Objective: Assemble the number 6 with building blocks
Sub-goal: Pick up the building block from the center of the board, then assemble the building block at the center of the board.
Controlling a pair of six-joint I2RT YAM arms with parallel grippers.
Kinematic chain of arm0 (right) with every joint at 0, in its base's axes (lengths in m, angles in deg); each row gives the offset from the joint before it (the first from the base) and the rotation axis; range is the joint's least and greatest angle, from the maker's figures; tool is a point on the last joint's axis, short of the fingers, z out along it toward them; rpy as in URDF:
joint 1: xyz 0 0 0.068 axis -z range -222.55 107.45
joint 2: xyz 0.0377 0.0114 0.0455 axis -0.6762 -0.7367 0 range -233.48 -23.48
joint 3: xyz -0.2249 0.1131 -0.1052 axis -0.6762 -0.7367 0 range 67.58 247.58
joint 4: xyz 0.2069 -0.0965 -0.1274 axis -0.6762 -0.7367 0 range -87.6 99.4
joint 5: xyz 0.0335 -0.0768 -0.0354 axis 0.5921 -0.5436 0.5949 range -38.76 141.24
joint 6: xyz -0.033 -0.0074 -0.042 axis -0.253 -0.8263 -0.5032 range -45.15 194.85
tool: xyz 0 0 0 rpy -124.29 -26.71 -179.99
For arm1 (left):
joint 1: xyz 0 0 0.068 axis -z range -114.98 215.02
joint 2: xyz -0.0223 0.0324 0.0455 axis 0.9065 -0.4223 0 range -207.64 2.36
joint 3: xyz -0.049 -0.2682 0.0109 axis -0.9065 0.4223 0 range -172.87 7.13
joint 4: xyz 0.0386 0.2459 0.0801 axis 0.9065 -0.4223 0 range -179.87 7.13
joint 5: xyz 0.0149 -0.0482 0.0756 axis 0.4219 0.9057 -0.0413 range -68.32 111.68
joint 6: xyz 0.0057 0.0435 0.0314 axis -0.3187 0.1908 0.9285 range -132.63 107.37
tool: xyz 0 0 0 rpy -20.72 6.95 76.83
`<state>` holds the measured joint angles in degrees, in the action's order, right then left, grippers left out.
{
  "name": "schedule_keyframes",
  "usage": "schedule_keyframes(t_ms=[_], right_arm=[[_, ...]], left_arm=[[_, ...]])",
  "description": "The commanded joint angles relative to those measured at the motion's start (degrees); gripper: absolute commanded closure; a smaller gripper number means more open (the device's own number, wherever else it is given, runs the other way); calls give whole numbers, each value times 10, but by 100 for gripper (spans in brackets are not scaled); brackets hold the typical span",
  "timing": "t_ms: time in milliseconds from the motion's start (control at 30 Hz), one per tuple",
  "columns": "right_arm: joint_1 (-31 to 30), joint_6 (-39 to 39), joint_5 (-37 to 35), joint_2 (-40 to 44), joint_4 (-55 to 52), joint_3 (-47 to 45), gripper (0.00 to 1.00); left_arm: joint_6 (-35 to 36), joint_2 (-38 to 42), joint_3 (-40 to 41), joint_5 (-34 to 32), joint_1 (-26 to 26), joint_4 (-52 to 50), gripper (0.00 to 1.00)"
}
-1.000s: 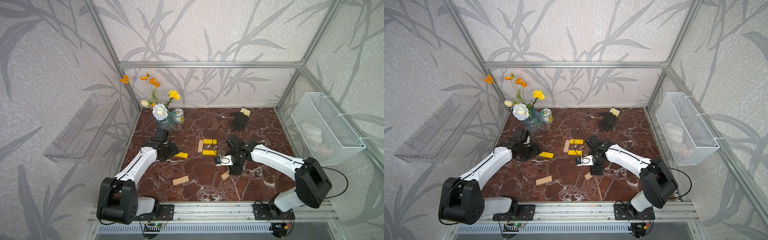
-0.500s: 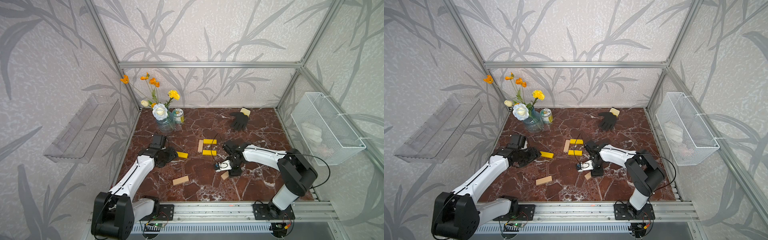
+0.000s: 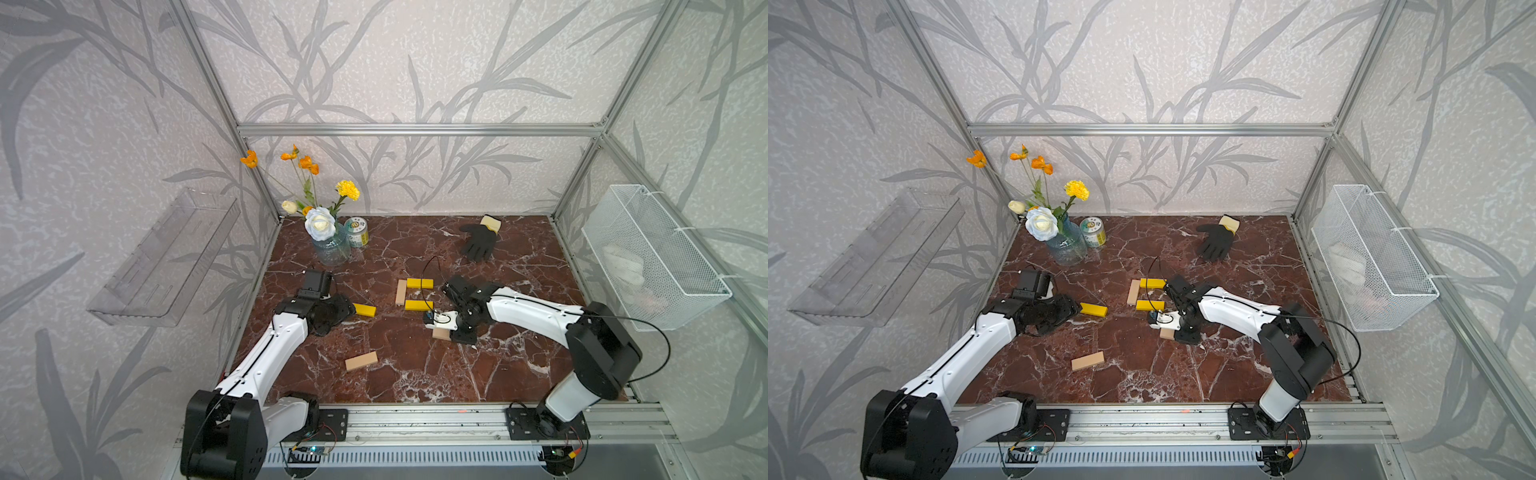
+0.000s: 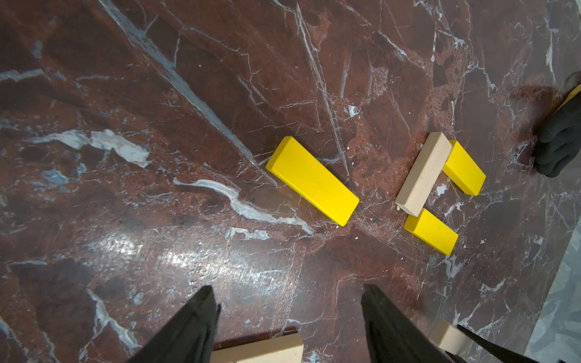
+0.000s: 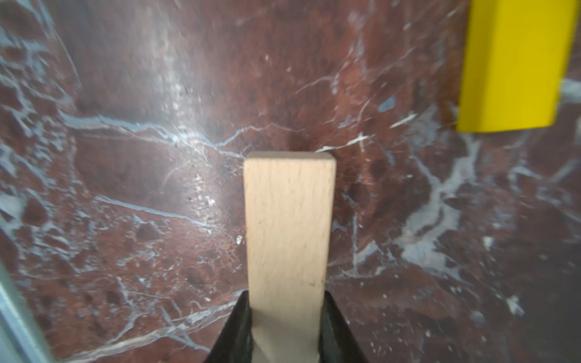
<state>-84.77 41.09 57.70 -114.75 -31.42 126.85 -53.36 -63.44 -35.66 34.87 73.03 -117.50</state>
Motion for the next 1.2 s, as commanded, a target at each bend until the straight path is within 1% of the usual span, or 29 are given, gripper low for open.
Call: schedule_keyframes(t_ms=[0,67,167,233,300,500,533,600,667,733,900,1000,1167], right_arm=[[-26,192,-29,58,-25,34,100],[-29,296,-75,62,-38,52,100],[-30,407,-91,40,-101,95,100],[-30,470,-72,24,-118,104,100],[-33,537,-74,13,-120,102,100],[-43,750,-89,29,-51,56,100],[-43,774,-89,25,-45,54,100],[-44,814,-83,2,-50,63,100],[-44,813,-57,-38,-64,90,100],[-47,834,-56,-76,-86,112,100],[-63,895,-104,-142,-127,159,100],[-68,910,-96,-167,-119,178,100],[-77,906,-92,-197,-109,200,100]], left_arm=[[-4,-9,-11,-5,-3,6,25],[-5,-19,-15,-4,-3,9,25],[-7,-37,-22,-1,-3,15,25],[-12,-52,-26,2,-3,23,26],[-15,-65,-32,8,-3,31,26],[-14,-90,-57,14,0,29,26],[-13,-93,-60,13,0,27,26],[-12,-96,-65,16,1,25,26],[-11,-96,-68,17,1,25,26],[-10,-99,-69,18,1,25,26],[-4,-101,-69,16,2,20,26],[-2,-98,-66,16,2,21,26],[4,-97,-62,13,2,20,26]])
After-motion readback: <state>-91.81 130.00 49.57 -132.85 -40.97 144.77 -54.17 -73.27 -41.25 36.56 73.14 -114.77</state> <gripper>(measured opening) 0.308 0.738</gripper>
